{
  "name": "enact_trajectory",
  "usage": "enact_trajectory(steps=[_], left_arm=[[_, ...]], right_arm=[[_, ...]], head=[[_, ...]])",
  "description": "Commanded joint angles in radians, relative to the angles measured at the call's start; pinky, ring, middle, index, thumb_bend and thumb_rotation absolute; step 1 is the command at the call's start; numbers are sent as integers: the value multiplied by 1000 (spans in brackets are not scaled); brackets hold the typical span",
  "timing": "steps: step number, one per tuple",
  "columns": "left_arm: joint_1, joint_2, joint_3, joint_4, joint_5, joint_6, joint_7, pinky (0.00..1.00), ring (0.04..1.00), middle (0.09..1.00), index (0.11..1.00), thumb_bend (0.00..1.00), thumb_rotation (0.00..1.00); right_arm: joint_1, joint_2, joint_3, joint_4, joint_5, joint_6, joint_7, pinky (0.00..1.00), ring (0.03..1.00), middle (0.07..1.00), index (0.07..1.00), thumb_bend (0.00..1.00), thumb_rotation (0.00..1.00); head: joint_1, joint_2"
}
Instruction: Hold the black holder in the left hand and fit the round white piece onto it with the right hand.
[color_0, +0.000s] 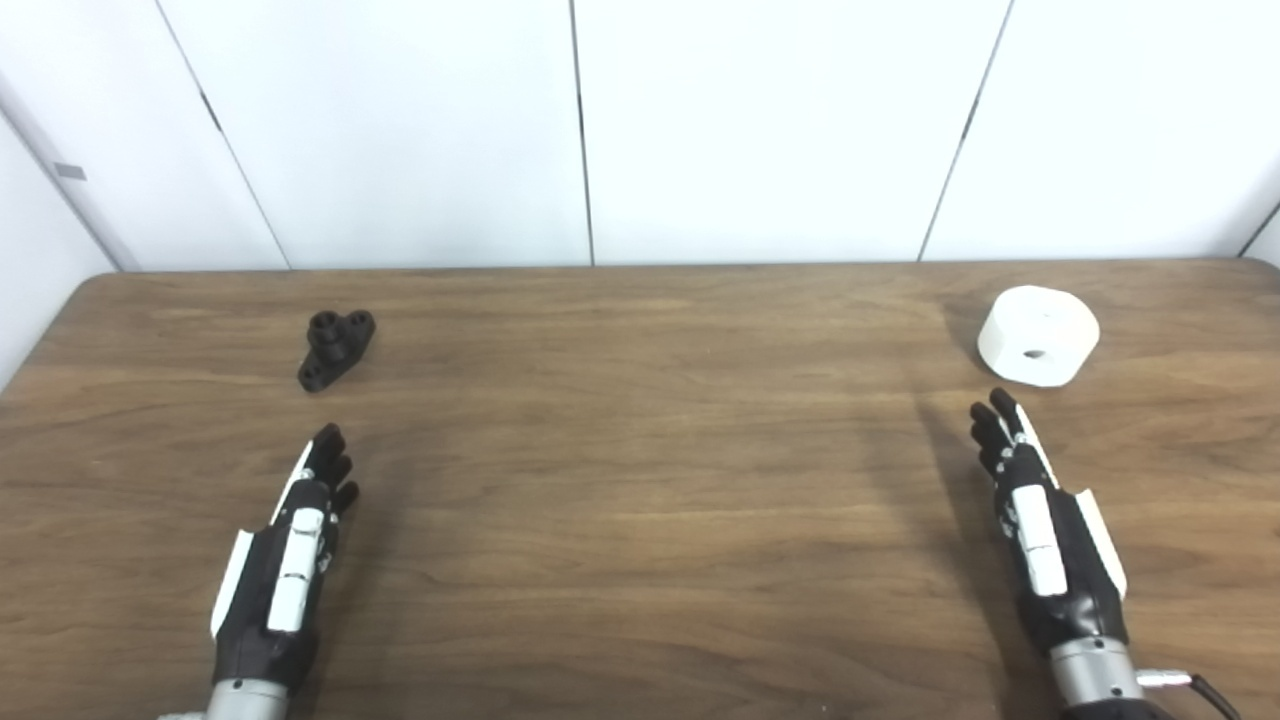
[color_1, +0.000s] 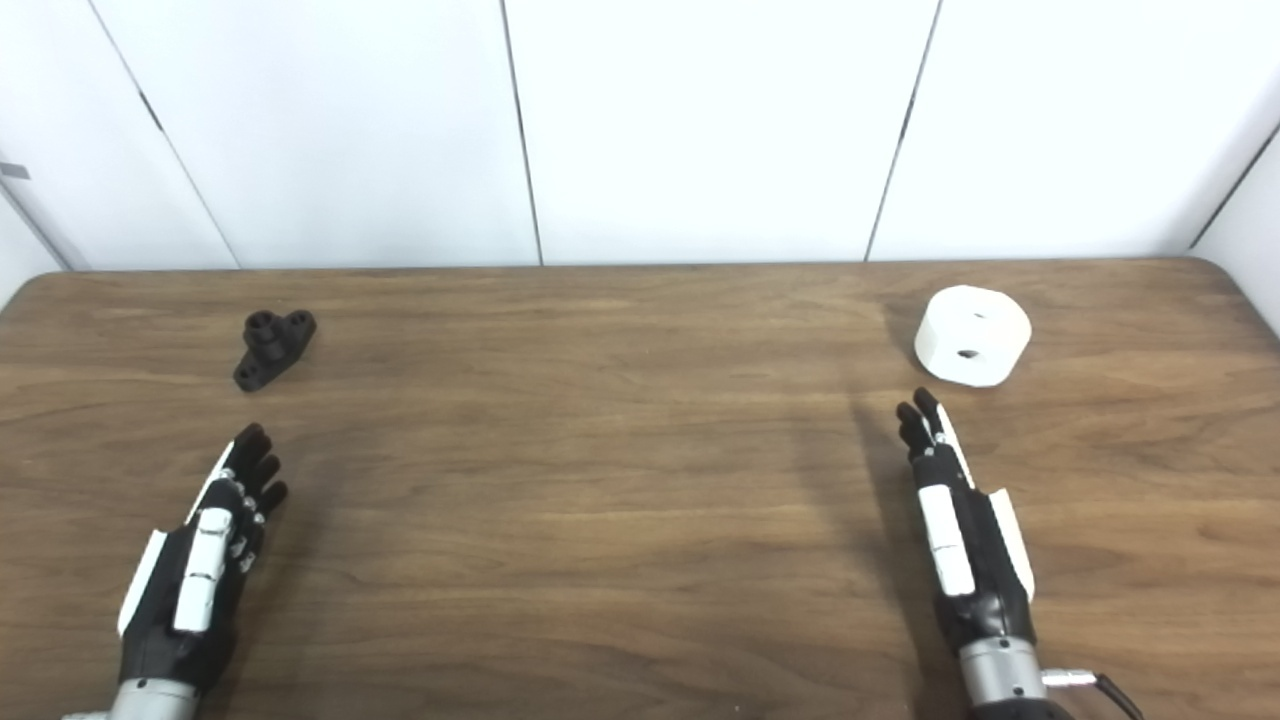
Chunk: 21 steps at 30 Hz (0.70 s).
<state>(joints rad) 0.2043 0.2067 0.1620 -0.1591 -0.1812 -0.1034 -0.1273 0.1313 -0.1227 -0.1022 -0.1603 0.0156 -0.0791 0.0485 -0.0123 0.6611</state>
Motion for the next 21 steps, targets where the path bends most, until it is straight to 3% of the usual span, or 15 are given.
enact_trajectory(steps=[1, 14, 21], left_arm=[[1, 10, -3, 4, 18, 13, 3, 1000, 993, 1000, 991, 526, 869], [9, 2, -9, -15, 17, 34, 5, 1000, 1000, 1000, 992, 580, 827], [18, -18, -26, -30, 47, 23, 16, 1000, 1000, 1000, 993, 532, 849]], right_arm=[[5, 7, 5, 12, 4, -13, -4, 1000, 964, 956, 974, 522, 999], [10, 3, 1, 14, -3, -8, -8, 1000, 951, 945, 970, 526, 997], [17, -15, -11, 26, 25, -22, 7, 1000, 959, 953, 982, 540, 979]], head=[[0, -1], [33, -26], [134, -80]])
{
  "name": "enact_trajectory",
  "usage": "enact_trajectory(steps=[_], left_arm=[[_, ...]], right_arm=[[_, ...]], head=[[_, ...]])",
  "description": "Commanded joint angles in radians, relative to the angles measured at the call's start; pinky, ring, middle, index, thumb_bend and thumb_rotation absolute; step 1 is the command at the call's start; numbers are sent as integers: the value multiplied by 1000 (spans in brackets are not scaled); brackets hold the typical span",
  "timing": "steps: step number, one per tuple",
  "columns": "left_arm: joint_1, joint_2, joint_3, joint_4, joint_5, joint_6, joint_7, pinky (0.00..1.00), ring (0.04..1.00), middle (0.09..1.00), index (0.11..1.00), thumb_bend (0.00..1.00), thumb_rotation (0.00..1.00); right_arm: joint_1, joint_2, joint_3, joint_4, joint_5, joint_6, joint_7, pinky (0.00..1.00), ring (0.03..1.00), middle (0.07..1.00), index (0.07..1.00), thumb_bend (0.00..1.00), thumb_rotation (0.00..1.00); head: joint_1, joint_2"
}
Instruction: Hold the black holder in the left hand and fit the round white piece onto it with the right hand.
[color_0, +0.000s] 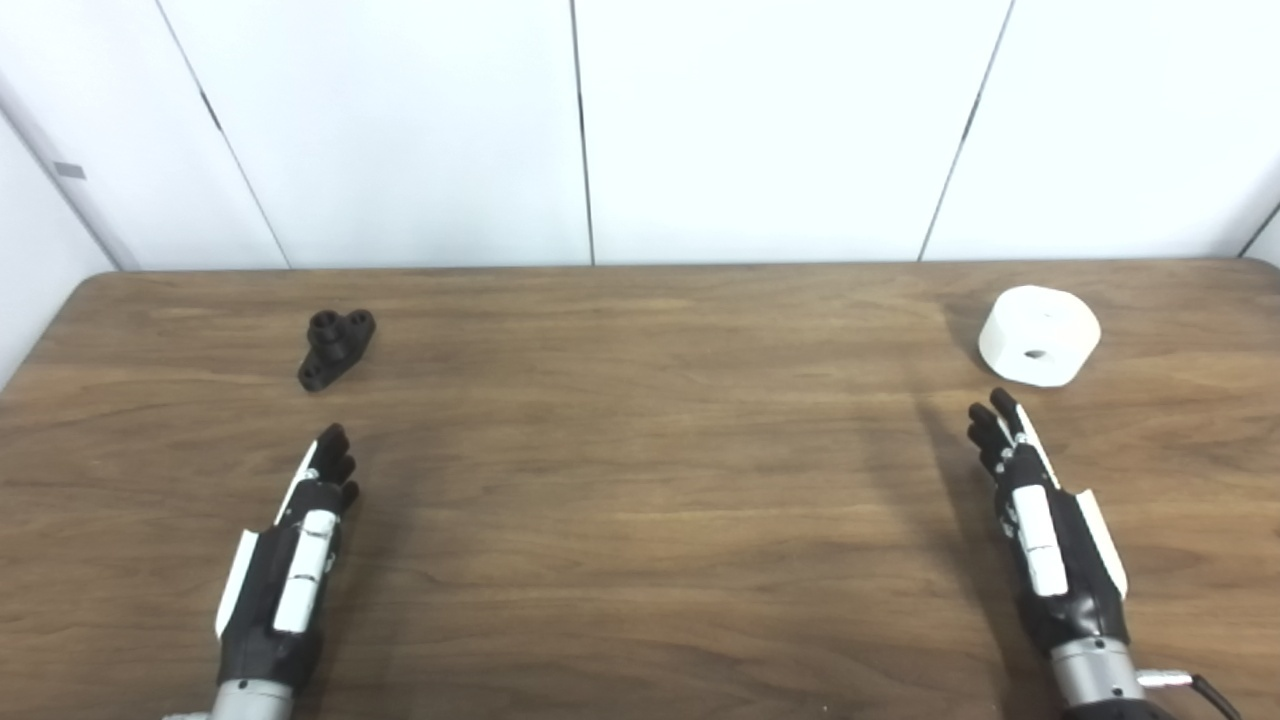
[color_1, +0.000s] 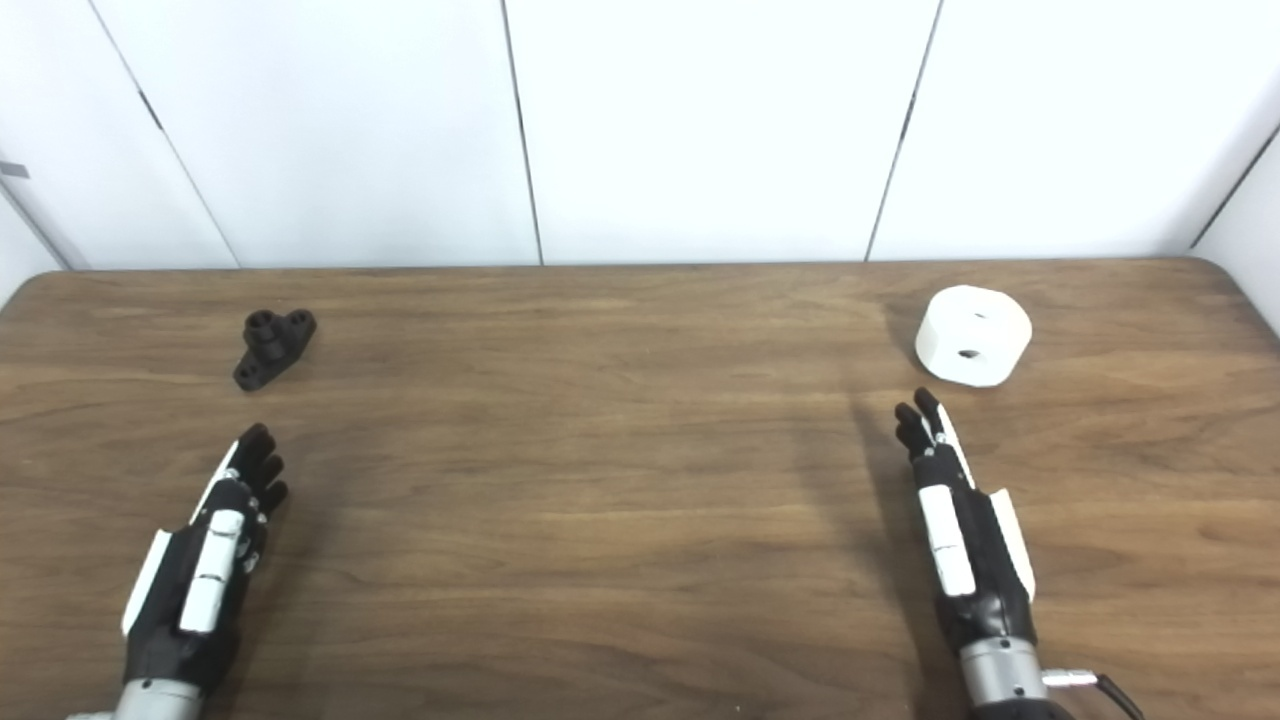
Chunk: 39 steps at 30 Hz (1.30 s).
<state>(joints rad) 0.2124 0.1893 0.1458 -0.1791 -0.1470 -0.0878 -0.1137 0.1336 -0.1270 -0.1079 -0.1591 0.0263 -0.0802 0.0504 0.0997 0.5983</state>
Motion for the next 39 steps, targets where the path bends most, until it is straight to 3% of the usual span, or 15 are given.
enact_trajectory(steps=[1, 9, 12, 20, 28, 35, 39], left_arm=[[12, -5, -12, -8, 22, 2, 6, 1000, 1000, 1000, 993, 541, 844], [18, -28, -33, 16, 73, -19, 18, 1000, 998, 1000, 993, 551, 831], [12, -35, -37, 33, 84, -29, 24, 993, 991, 998, 978, 567, 817], [-1, -50, -49, 87, 104, -74, 34, 1000, 993, 998, 987, 567, 823], [-7, -61, -49, 119, 114, -126, 42, 1000, 991, 992, 984, 518, 804], [-7, -66, -34, 115, 120, -102, 59, 999, 980, 988, 989, 517, 796], [-9, -49, -27, 86, 229, -79, 101, 965, 981, 981, 987, 540, 727]], right_arm=[[16, -15, -6, 31, 17, -31, 10, 1000, 959, 955, 982, 549, 978], [15, -44, -15, 99, 51, -94, 36, 1000, 971, 965, 993, 561, 997], [12, -44, -19, 102, 80, -79, 39, 1000, 981, 968, 1000, 527, 998], [-3, -56, -19, 162, 110, -138, 59, 1000, 999, 983, 1000, 476, 1000], [-14, -53, -19, 163, 111, -127, 53, 1000, 1000, 991, 1000, 446, 1000], [-23, -51, -9, 188, 80, -153, 49, 1000, 1000, 990, 1000, 441, 1000], [-22, -43, -12, 192, 65, -151, 37, 1000, 1000, 982, 1000, 469, 1000]], head=[[36, -27], [119, -114], [134, -130], [169, -182], [172, -184], [135, -173], [133, -172]])
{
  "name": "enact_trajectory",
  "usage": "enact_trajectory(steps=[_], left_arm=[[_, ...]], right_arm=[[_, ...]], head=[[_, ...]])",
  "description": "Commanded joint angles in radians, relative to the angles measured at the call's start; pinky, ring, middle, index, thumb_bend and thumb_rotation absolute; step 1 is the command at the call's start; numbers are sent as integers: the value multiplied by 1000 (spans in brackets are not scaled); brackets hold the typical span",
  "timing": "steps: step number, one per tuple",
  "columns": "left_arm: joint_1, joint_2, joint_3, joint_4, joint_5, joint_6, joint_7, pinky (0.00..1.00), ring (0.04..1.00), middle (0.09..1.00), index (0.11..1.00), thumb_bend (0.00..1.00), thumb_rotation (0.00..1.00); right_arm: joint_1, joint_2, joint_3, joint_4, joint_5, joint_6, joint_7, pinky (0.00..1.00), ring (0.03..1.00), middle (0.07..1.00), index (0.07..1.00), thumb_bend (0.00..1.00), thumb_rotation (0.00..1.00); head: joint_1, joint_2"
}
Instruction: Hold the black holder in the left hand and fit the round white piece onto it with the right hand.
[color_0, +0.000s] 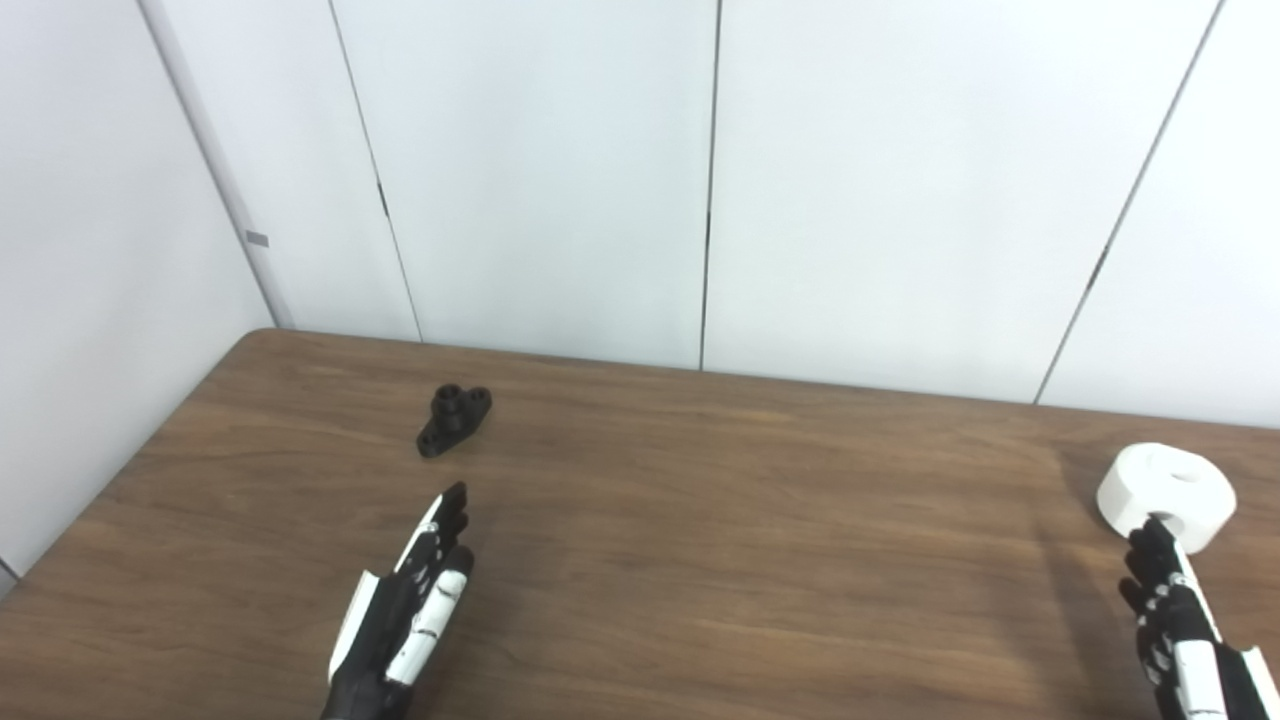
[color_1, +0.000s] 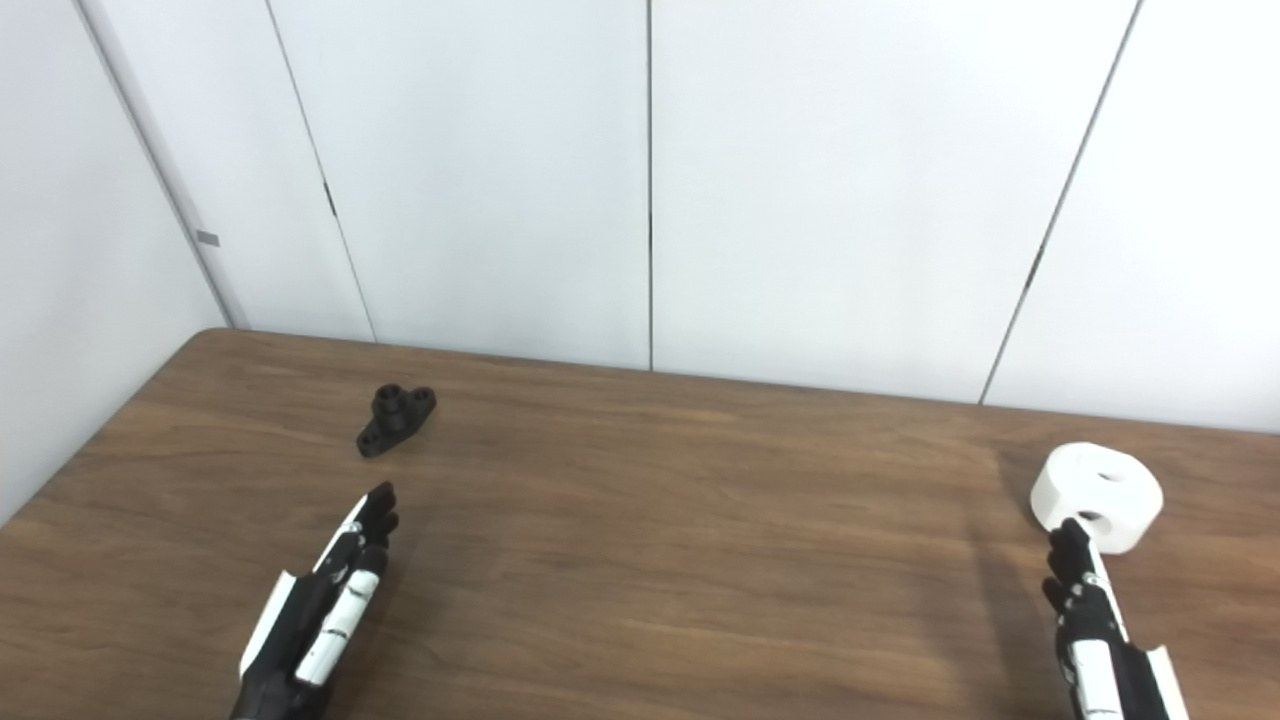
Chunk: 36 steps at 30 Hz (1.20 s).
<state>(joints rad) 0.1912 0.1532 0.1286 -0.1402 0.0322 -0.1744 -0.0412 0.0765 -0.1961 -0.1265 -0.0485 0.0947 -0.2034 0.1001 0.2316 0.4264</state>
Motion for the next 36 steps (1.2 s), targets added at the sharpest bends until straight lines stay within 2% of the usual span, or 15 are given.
enact_trajectory(steps=[1, 3, 4, 8, 11, 12, 16, 18, 20, 21, 25, 28, 33, 36], left_arm=[[11, -8, -9, 38, 77, 14, 39, 948, 974, 973, 981, 540, 701], [0, 5, -2, -14, 121, 58, 48, 928, 960, 960, 967, 543, 628], [-6, 9, 2, -34, 129, 78, 49, 917, 960, 962, 962, 556, 530], [-53, 33, 30, -89, 170, 129, 70, 926, 992, 969, 959, 603, 387], [-99, 53, 53, -115, 215, 173, 87, 863, 945, 947, 946, 668, 399], [-118, 60, 62, -125, 221, 194, 88, 838, 926, 945, 945, 678, 363], [-172, 92, 75, -130, 284, 236, 106, 878, 935, 952, 939, 687, 315], [-212, 115, 79, -108, 342, 258, 128, 821, 902, 930, 925, 706, 316], [-239, 133, 76, -99, 394, 293, 136, 821, 896, 923, 920, 732, 354], [-251, 140, 76, -96, 411, 310, 137, 853, 912, 932, 923, 739, 376], [-290, 161, 75, -81, 447, 367, 136, 902, 948, 953, 920, 754, 391], [-328, 182, 76, -16, 467, 348, 168, 915, 962, 955, 911, 772, 396], [-390, 231, 58, 142, 507, 254, 255, 900, 948, 932, 886, 799, 378], [-419, 254, 33, 205, 547, 244, 294, 949, 937, 917, 878, 811, 389]], right_arm=[[36, 27, 7, 80, -7, -26, -14, 1000, 1000, 981, 1000, 474, 1000], [39, 30, 6, 72, -9, -18, -16, 1000, 1000, 982, 1000, 474, 1000], [40, 30, 7, 70, -10, -15, -16, 1000, 1000, 983, 1000, 477, 1000], [43, 32, 6, 61, -23, -11, -22, 1000, 1000, 983, 1000, 483, 1000], [45, 30, 6, 66, -17, -21, -16, 1000, 1000, 987, 1000, 491, 1000], [44, 29, 6, 69, -15, -26, -15, 1000, 1000, 986, 1000, 492, 1000], [44, 28, 6, 69, -9, -24, -12, 1000, 1000, 985, 1000, 493, 1000], [46, 28, 8, 64, -8, -20, -11, 1000, 1000, 989, 1000, 495, 1000], [47, 28, 9, 64, -8, -25, -11, 1000, 1000, 991, 1000, 501, 1000], [48, 28, 9, 62, -11, -25, -12, 1000, 1000, 990, 1000, 502, 1000], [50, 29, 9, 61, -14, -26, -14, 1000, 1000, 989, 1000, 496, 1000], [53, 29, 10, 58, -17, -19, -16, 1000, 1000, 989, 1000, 504, 1000], [56, 30, 11, 57, -17, -24, -15, 1000, 1000, 987, 1000, 504, 1000], [56, 33, 10, 53, -11, -18, -16, 1000, 1000, 984, 1000, 512, 1000]], head=[[1, 0], [3, 1], [3, 1], [4, 3], [5, 5], [6, 7], [6, 7], [6, 9], [5, 10], [4, 10], [4, 11], [2, 12], [0, 14], [-2, 16]])
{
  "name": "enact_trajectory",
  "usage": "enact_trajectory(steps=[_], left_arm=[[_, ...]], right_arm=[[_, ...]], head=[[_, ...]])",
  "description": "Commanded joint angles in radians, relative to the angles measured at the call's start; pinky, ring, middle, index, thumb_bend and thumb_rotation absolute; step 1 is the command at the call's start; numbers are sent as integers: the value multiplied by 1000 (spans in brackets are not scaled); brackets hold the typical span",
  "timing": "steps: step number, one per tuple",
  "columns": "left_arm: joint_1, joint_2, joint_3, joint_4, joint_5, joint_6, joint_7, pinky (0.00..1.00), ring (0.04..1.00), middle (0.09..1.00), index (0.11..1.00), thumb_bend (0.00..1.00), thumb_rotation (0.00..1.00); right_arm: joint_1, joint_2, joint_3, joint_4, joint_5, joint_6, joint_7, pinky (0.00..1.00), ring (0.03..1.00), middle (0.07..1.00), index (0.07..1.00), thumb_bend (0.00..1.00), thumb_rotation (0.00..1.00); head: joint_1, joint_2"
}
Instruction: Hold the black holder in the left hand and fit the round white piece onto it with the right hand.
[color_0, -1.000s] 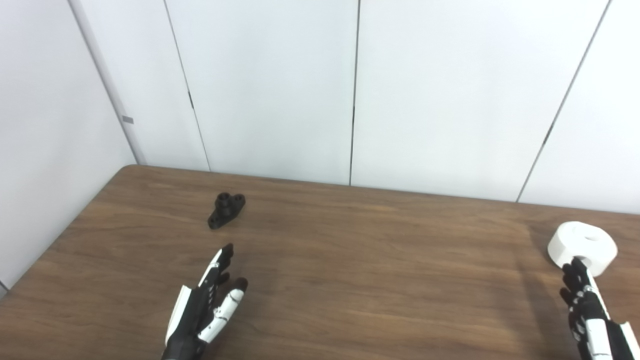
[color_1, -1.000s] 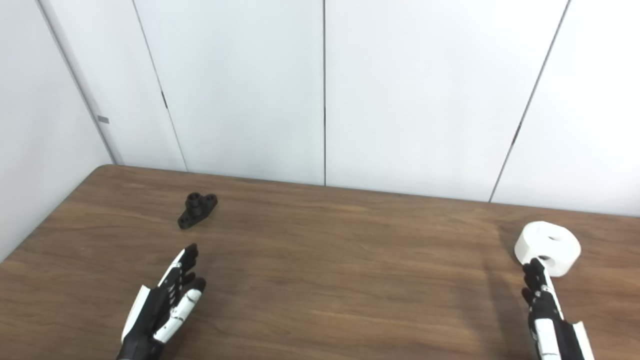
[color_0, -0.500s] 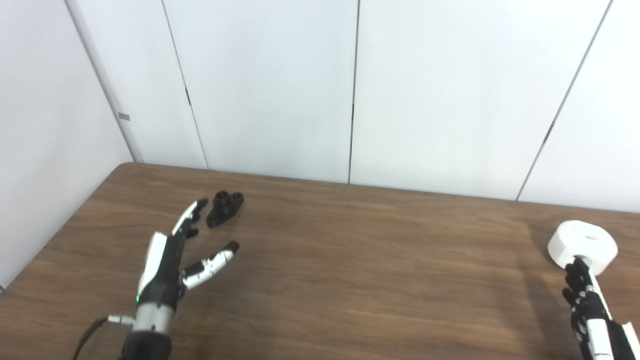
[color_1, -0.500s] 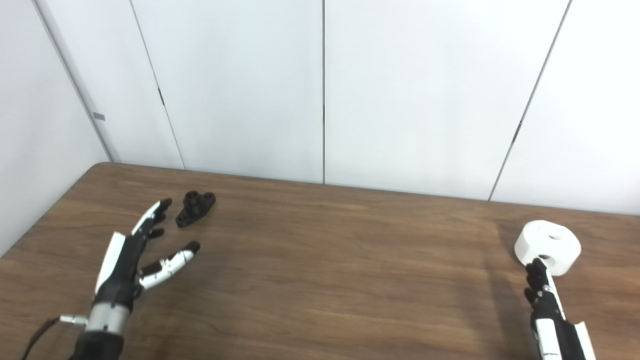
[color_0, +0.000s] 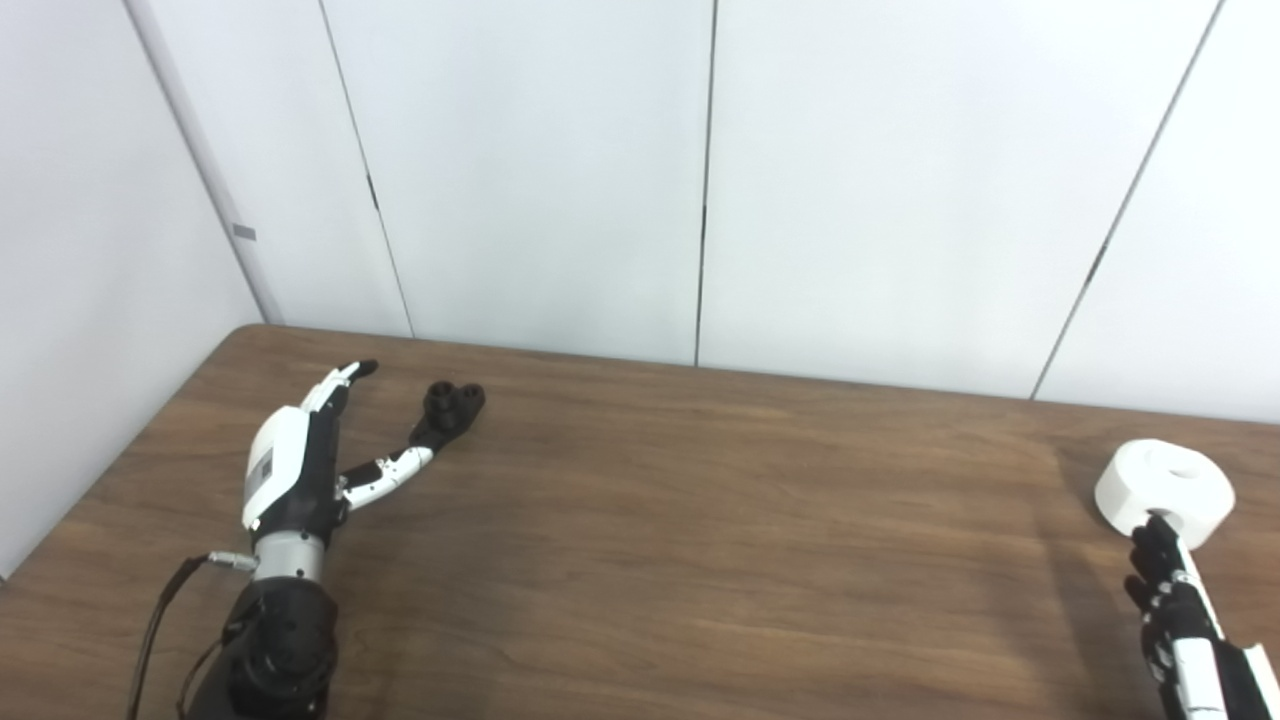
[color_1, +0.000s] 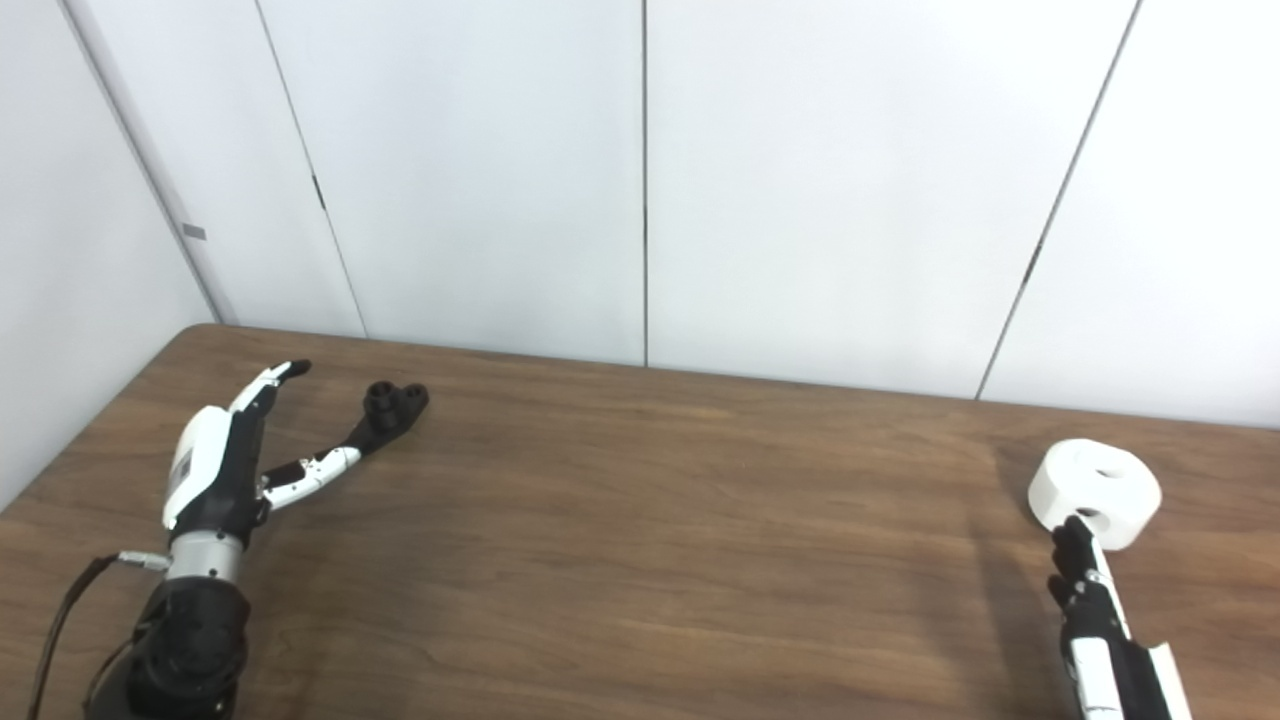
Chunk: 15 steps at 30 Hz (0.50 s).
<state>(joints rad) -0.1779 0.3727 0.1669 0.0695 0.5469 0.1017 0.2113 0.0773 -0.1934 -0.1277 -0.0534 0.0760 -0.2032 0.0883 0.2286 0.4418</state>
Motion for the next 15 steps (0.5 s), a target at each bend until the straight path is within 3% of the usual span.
enact_trajectory(steps=[1, 5, 10, 15], left_arm=[[-61, 47, -22, 12, 63, -11, 41, 972, 935, 914, 875, 814, 402], [-104, 87, -83, 65, 168, 64, 44, 999, 940, 913, 861, 857, 498], [-155, 100, -126, 144, 209, 117, 46, 1000, 948, 915, 827, 892, 491], [-186, 112, -154, 205, 204, 112, 52, 1000, 950, 907, 795, 935, 504]], right_arm=[[56, 31, 11, 58, 6, -17, -5, 1000, 1000, 983, 1000, 511, 1000], [58, 31, 13, 61, 7, -24, -2, 1000, 1000, 987, 1000, 501, 1000], [67, 33, 15, 43, -6, -8, -10, 1000, 1000, 985, 1000, 520, 1000], [72, 36, 18, 33, -10, -9, -11, 1000, 1000, 983, 1000, 520, 1000]], head=[[1, 0], [-2, 2], [-5, 7], [-12, 15]])
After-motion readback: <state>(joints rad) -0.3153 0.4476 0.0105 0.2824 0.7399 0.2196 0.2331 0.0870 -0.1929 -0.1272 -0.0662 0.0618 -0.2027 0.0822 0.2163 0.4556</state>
